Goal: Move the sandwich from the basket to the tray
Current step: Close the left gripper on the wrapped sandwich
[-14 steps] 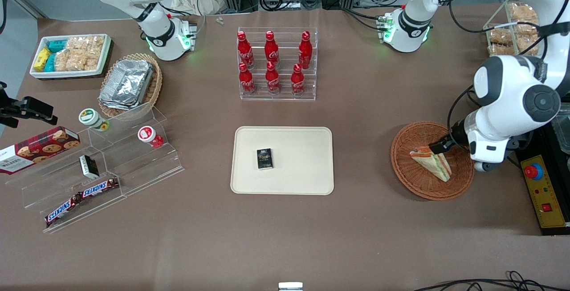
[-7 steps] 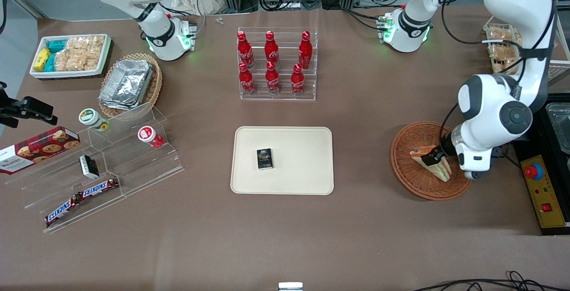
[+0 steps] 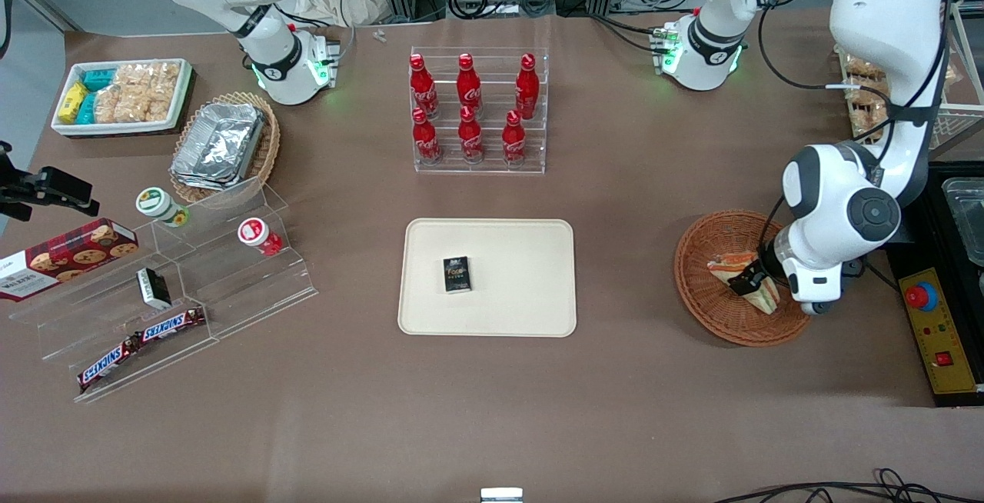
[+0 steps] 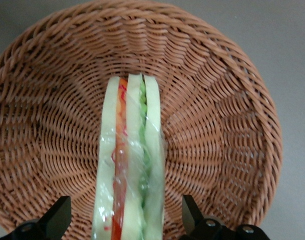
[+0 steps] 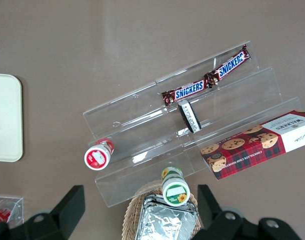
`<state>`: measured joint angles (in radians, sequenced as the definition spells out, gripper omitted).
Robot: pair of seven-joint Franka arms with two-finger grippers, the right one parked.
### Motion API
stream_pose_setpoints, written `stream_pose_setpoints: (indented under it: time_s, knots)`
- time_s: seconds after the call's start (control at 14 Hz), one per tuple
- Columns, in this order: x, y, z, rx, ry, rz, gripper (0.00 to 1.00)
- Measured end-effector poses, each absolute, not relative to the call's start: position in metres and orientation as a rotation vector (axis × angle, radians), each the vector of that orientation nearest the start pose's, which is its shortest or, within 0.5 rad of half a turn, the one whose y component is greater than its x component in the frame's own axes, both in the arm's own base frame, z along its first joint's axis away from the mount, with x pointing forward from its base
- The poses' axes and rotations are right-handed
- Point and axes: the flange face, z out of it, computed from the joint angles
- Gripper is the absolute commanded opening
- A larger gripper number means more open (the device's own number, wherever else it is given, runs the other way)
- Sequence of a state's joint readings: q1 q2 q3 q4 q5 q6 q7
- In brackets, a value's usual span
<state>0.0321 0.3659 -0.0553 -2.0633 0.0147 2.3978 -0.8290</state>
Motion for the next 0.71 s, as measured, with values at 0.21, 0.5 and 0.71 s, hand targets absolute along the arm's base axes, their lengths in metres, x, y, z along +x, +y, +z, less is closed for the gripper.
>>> stream_pose_setpoints:
  time_s: [0.21,0.5,0.71]
  knots:
    - [0.588,-0.013,0.243,-2.887,-1.221,0.059,0.96]
    - [0.589,-0.013,0.238,-2.889,-1.225,0.049,0.63]
    - [0.589,-0.013,0.232,-2.89,-1.227,0.047,0.26]
